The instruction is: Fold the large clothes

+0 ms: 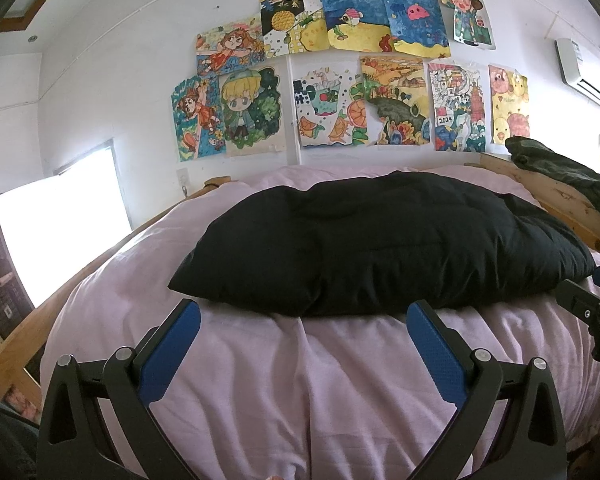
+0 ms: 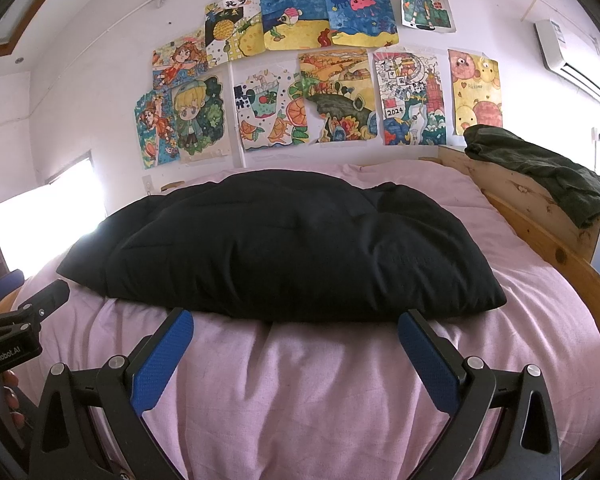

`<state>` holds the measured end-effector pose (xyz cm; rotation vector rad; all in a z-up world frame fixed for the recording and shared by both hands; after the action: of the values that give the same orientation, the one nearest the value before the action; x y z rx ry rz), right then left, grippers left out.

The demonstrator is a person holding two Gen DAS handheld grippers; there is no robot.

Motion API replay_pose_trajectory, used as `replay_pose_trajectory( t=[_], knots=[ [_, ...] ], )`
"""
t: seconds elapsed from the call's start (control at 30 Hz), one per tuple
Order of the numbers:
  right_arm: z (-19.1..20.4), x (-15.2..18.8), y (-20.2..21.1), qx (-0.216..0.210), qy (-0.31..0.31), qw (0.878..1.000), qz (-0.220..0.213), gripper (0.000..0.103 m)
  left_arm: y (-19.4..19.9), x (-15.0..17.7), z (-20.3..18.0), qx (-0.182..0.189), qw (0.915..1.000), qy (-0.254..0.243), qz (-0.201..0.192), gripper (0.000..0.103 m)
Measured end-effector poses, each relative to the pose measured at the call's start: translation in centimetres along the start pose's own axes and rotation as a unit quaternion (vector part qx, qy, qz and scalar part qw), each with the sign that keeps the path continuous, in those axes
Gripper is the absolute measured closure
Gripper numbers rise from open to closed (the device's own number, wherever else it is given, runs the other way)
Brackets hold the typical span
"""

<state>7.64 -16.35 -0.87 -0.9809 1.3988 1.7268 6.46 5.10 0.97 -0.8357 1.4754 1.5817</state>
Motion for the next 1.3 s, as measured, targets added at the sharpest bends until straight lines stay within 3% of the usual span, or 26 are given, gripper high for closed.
replay_pose_trajectory(
  t=[1.3],
  knots=[
    [-0.1,0.0,0.0,0.000,-0.001,1.000,0.000,0.000,1.4,0.9,2.3,-0.008,0.9999,0.009,0.002,0.002]
  ],
)
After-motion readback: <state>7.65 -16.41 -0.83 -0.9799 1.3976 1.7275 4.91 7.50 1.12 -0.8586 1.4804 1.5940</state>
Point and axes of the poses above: each gripper's, at about its wrist camera, not at the fingertips, and y roughly against the way its jaws point, z to its left, x to its underside, the point moved 6 cm from there along -y, roughly the way its jaws point, and after that the axes turned 2 degrees about z, right-handed, at the moved point
